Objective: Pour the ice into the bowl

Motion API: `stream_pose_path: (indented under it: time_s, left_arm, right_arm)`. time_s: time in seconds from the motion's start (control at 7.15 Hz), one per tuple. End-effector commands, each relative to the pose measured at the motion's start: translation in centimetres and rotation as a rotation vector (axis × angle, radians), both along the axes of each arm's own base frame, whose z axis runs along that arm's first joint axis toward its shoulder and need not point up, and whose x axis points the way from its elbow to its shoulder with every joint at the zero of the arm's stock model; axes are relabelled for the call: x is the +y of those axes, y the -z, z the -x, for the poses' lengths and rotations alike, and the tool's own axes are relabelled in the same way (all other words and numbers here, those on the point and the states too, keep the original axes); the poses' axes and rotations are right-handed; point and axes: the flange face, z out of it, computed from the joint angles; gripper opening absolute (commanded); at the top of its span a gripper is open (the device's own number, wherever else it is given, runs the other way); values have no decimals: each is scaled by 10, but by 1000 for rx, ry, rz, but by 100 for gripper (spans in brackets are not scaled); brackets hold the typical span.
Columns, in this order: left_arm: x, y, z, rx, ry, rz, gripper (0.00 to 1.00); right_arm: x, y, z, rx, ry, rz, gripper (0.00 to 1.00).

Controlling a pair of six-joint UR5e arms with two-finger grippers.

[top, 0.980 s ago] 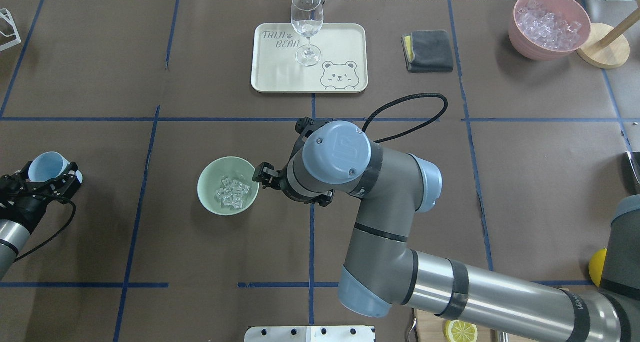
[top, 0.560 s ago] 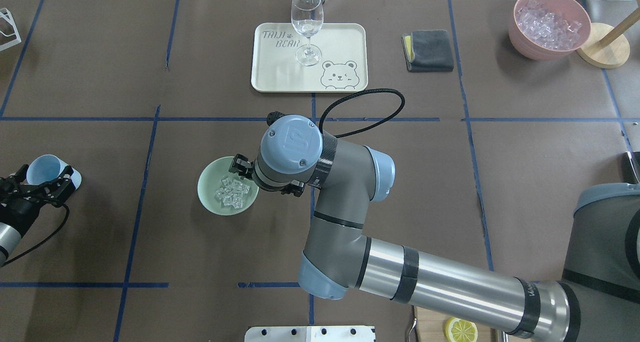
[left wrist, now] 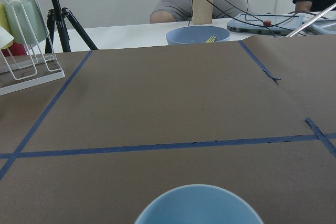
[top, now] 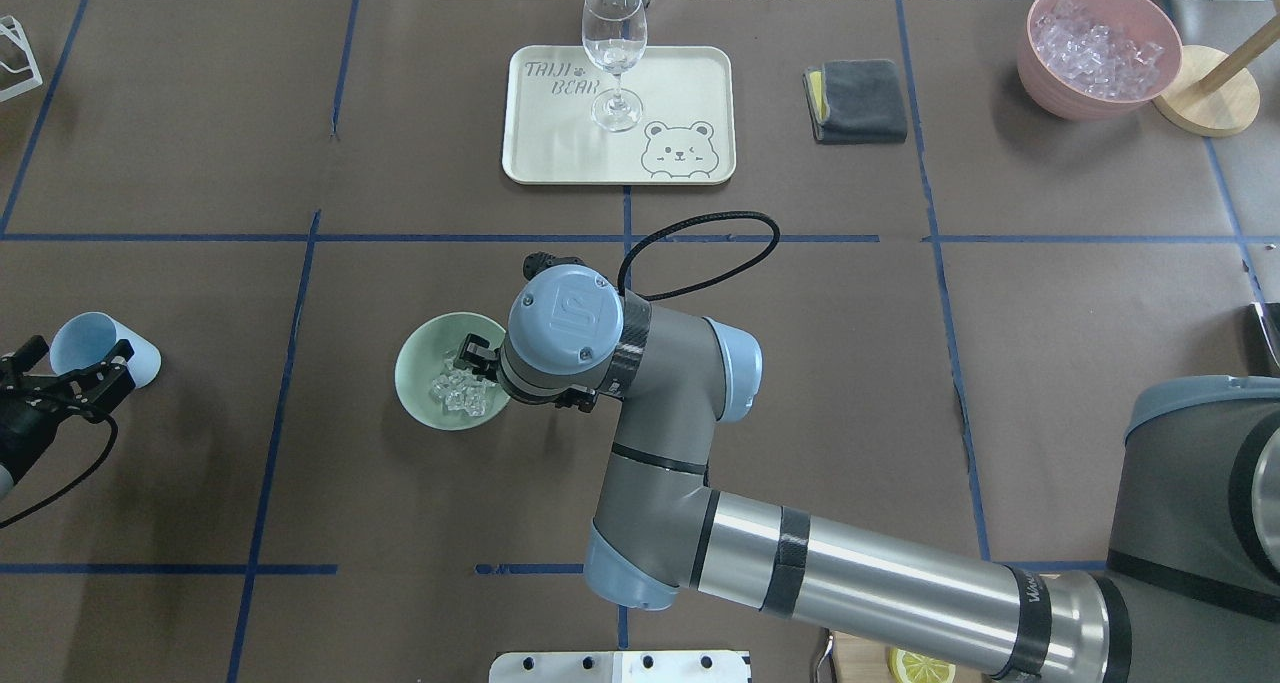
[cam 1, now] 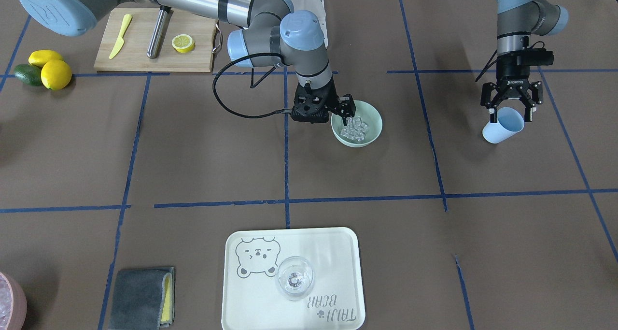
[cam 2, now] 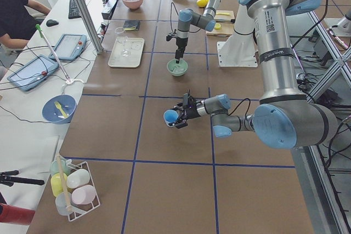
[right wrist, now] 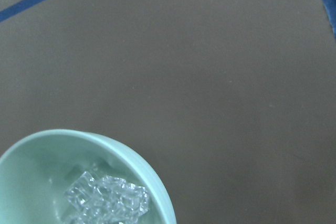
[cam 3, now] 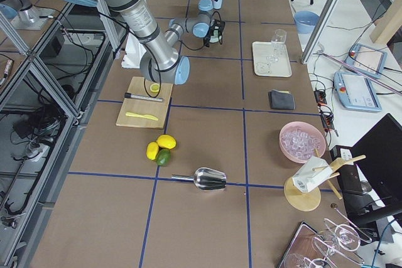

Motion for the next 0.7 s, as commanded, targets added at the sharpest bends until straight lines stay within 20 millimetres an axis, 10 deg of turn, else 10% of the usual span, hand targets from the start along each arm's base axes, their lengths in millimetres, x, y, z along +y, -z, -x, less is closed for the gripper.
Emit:
stream_pose_path:
  time_s: [0.0,0.28,0.56]
  left_arm:
    - [9,12,21,10,-39,21,100]
    - [12,30,31,-2,-63,4,100]
    - [10,39,34,-30,-85,-17,100]
  right_arm:
    - [11,-3,10,11,2,-8,100]
    - [12,-5,10,14,2,-8,91]
    - [11,-5,10,15,-3,-17,16]
